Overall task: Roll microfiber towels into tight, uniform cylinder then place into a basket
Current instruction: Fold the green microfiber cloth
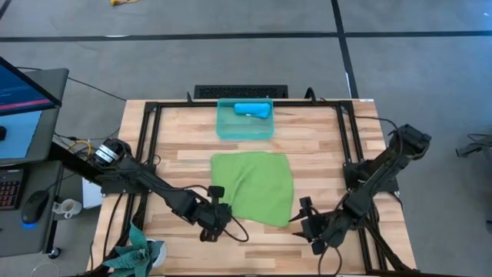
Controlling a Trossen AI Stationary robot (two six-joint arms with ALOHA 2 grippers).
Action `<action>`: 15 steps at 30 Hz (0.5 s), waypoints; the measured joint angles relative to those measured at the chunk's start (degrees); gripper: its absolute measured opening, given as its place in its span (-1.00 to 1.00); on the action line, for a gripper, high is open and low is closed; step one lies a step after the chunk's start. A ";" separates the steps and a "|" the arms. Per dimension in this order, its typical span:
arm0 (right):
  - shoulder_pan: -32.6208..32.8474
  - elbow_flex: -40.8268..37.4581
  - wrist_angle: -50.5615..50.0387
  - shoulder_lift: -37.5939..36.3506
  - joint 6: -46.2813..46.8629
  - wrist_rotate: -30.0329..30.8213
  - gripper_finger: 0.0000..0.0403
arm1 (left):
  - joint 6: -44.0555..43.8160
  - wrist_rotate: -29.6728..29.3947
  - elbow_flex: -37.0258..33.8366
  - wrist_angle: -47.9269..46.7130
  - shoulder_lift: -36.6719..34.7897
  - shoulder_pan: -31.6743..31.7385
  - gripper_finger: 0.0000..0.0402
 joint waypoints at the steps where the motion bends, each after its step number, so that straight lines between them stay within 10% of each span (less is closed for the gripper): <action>1: -0.04 0.00 0.94 1.11 0.77 -0.01 0.12 | -0.03 -0.06 0.00 -0.10 0.00 0.13 -1.00; 15: -2.76 0.00 6.95 13.45 4.26 -0.14 0.12 | -1.20 -0.23 0.00 -0.09 0.00 1.06 -1.00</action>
